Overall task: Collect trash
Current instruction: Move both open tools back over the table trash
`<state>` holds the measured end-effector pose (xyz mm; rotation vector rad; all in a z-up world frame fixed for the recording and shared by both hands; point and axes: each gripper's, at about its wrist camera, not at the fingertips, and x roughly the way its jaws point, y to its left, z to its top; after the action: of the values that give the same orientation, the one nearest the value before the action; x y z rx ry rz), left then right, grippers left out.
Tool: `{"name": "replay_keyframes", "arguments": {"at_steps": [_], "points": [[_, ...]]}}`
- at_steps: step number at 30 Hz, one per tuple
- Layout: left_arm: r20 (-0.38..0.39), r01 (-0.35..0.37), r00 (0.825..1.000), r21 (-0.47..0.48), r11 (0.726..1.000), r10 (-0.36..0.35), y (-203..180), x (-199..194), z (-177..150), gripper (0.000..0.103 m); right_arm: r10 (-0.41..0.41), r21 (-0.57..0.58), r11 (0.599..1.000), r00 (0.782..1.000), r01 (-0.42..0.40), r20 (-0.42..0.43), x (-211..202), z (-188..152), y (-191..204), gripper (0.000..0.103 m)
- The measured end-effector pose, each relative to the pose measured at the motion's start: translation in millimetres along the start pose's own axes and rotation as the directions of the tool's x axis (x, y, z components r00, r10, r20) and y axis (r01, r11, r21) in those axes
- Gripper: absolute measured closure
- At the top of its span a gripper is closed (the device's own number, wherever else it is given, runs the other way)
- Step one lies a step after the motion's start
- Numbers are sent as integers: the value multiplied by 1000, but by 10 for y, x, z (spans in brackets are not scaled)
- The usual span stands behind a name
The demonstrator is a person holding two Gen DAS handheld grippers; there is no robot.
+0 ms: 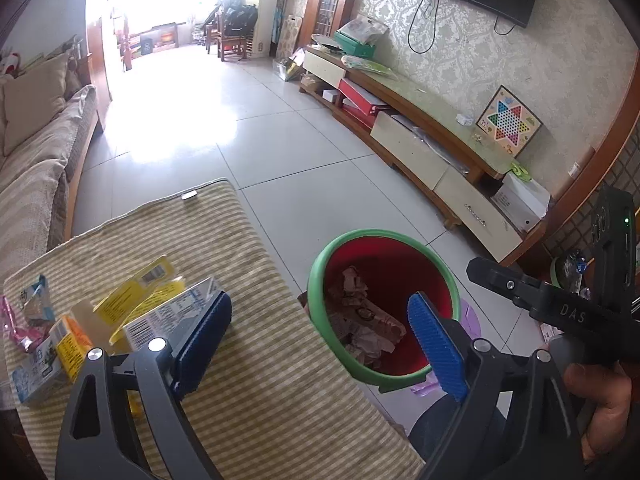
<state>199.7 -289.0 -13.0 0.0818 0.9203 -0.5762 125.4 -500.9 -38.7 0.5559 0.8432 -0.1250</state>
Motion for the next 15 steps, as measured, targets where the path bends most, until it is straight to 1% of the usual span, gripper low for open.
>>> {"name": "replay_keyframes", "arguments": {"at_steps": [2,6,8,12,15], "points": [[10,-22,1000,-19,1000,22,152,-151,-84,16,14,-17,1000,1000,-14,-4,-9,-62,135,5],[26,-74,997,-74,994,76,505,-459,-296,11,46,-62,997,999,-48,-22,10,-205,467,5],[29,-104,994,-107,989,107,698,-600,-426,10,60,-92,994,998,-63,-30,26,-277,675,5],[26,-152,987,-183,971,159,1126,-857,-709,10,89,-139,986,994,-96,-55,89,-413,1042,5],[20,-184,981,-241,953,194,1422,-1013,-927,10,105,-176,977,991,-117,-77,156,-520,1301,5]]}}
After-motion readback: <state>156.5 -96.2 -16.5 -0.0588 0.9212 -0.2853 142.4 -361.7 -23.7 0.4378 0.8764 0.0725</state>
